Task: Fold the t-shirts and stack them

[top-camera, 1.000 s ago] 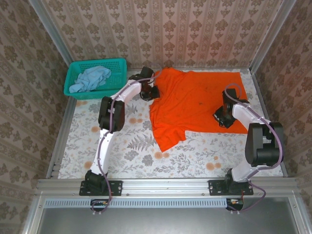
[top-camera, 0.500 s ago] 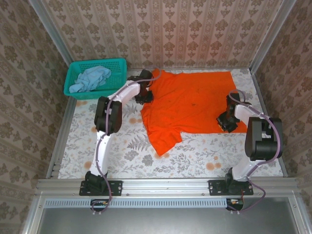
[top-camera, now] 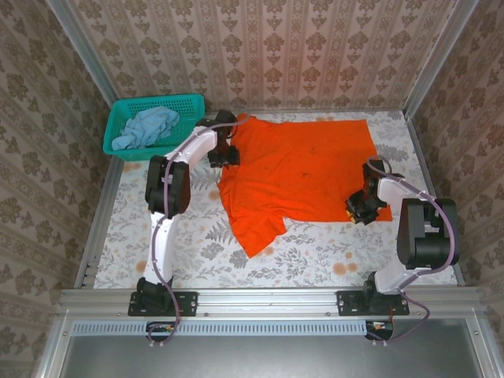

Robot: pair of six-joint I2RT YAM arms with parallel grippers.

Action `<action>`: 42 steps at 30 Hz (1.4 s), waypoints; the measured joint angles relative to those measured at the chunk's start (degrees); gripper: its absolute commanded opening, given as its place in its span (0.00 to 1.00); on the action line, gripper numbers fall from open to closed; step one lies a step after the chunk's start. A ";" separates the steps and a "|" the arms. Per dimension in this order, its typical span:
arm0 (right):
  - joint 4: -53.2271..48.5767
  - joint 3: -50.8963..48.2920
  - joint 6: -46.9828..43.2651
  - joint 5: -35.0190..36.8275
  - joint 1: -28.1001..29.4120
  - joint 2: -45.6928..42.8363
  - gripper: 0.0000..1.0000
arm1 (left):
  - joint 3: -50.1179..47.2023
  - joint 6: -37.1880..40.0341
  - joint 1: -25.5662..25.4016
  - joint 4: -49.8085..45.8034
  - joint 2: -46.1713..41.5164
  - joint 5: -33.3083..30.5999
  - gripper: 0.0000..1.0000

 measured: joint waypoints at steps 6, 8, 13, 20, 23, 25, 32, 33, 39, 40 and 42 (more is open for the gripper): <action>-3.08 1.38 -0.55 2.71 0.11 -6.27 0.44 | 7.96 0.28 -0.79 -0.76 0.50 0.42 0.77; -4.07 2.99 -1.73 4.96 0.04 -7.91 0.51 | 7.17 0.31 -1.66 -0.79 -0.02 0.35 0.77; -5.86 3.82 -3.26 9.66 -3.13 -10.38 0.52 | -4.63 0.24 -4.35 -0.94 -5.11 1.11 0.70; -6.40 -1.90 -6.38 12.81 -14.25 -15.61 0.46 | -27.15 1.07 -4.46 -0.50 -20.26 5.44 0.65; -4.87 -3.89 -8.13 12.33 -15.78 -15.45 0.45 | -33.94 2.60 -4.11 0.55 -27.02 9.62 0.63; -3.02 -4.63 -9.51 11.28 -17.29 -14.58 0.43 | -38.27 3.72 -4.59 1.36 -30.93 12.50 0.63; 3.21 -6.88 -13.46 8.22 -21.84 -12.74 0.39 | -52.89 5.25 -10.73 3.78 -41.53 19.02 0.66; 3.65 -6.97 -13.86 7.67 -21.92 -12.74 0.38 | -54.86 5.22 -11.78 4.50 -42.66 19.85 0.66; 7.26 -6.99 -15.98 5.95 -21.94 -11.19 0.38 | -63.17 4.09 -15.19 10.40 -45.31 24.68 0.68; 7.65 -6.97 -16.33 5.86 -21.94 -10.25 0.37 | -64.15 3.85 -15.47 11.41 -45.59 25.31 0.68; 7.93 -6.84 -16.59 5.88 -21.92 -7.50 0.37 | -65.61 3.65 -15.93 12.76 -46.07 26.64 0.68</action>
